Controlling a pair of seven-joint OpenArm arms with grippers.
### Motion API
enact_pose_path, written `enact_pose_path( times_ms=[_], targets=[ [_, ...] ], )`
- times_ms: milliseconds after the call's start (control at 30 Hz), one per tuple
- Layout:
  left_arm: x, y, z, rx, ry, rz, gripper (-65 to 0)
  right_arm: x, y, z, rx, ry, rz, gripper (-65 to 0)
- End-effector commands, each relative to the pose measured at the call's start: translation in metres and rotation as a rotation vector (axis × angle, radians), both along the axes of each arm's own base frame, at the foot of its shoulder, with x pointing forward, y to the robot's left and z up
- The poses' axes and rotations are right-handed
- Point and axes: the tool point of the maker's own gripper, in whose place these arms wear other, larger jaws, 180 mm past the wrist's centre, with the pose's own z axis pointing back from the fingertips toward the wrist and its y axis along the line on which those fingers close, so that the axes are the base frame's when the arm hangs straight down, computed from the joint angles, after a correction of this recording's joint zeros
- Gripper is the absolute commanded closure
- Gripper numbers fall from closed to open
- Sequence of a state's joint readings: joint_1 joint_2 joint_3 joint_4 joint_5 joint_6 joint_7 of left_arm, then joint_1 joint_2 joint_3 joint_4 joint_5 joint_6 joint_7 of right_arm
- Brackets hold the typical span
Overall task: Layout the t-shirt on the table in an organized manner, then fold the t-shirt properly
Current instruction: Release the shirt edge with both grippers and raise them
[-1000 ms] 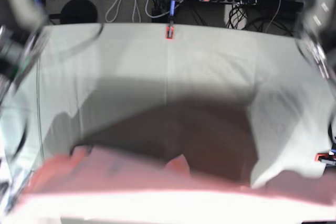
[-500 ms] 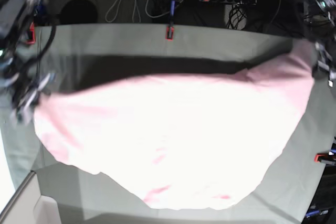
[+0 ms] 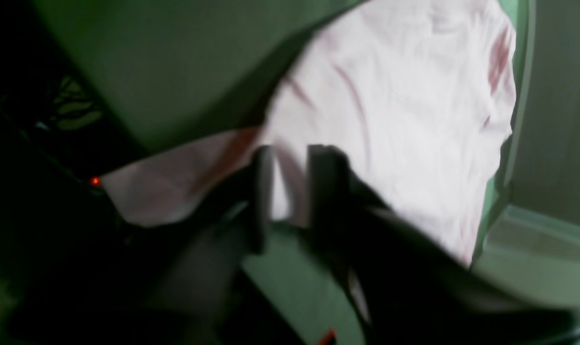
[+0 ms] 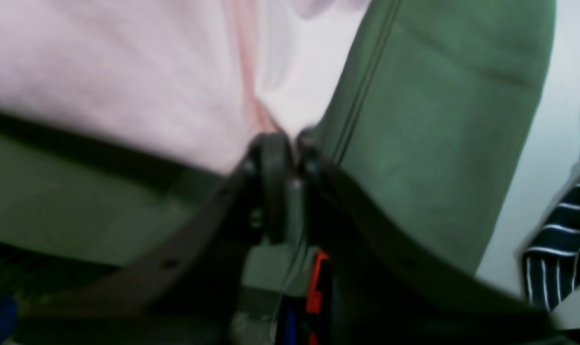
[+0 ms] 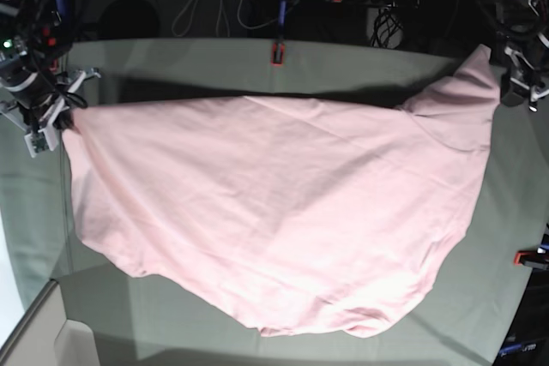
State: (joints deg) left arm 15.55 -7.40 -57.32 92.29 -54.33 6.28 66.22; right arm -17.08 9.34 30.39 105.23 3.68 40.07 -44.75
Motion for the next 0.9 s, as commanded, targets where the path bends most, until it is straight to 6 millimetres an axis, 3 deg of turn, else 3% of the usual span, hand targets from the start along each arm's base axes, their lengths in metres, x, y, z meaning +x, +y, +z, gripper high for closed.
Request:
enact_pose_path(
  times_ms=[0, 100, 233, 300, 433, 533, 667, 767, 867],
  targets=[
    [0.003, -0.002, 0.012, -0.030, -0.030, -0.007, -21.6, 0.002, -0.013, 0.013, -0.029, -0.037, -0.016, -13.4],
    [-0.005, 0.004, 0.015, -0.044, -0.024, 0.009, -22.6, -0.007, -0.039, 0.021, -0.043, -0.060, -0.115, -21.5],
    [-0.015, 0.028, 0.024, -0.027, -0.052, 0.096, -22.9, -0.018, -0.072, 0.034, -0.062, -0.106, -0.252, -26.6],
    [0.000, 0.043, 0.036, 0.002, -0.107, 0.139, -22.9, -0.024, -0.075, 0.033, -0.055, -0.106, -0.284, -27.0],
    [0.042, 0.053, 0.041, -0.048, -0.190, 0.164, -22.9, -0.028, -0.061, 0.022, -0.009, -0.099, -0.301, -27.0],
    [0.080, 0.046, 0.023, -0.130, -0.178, 0.136, -22.9, -0.031, -0.047, 0.013, 0.037, -0.093, -0.321, -27.0],
    [0.123, 0.045, -0.009, -0.075, -0.071, 0.098, -23.6, -0.035, -0.031, 0.002, 0.087, -0.084, -0.341, -27.0],
    [0.149, 0.035, -0.023, -0.007, -0.026, 0.054, -32.1, -0.036, -0.026, 0.000, 0.102, -0.082, -0.347, -27.3],
    [0.161, 0.022, -0.026, 0.036, -0.018, 0.001, -43.1, -0.034, -0.028, 0.001, 0.099, -0.086, -0.346, -27.4]
  ],
)
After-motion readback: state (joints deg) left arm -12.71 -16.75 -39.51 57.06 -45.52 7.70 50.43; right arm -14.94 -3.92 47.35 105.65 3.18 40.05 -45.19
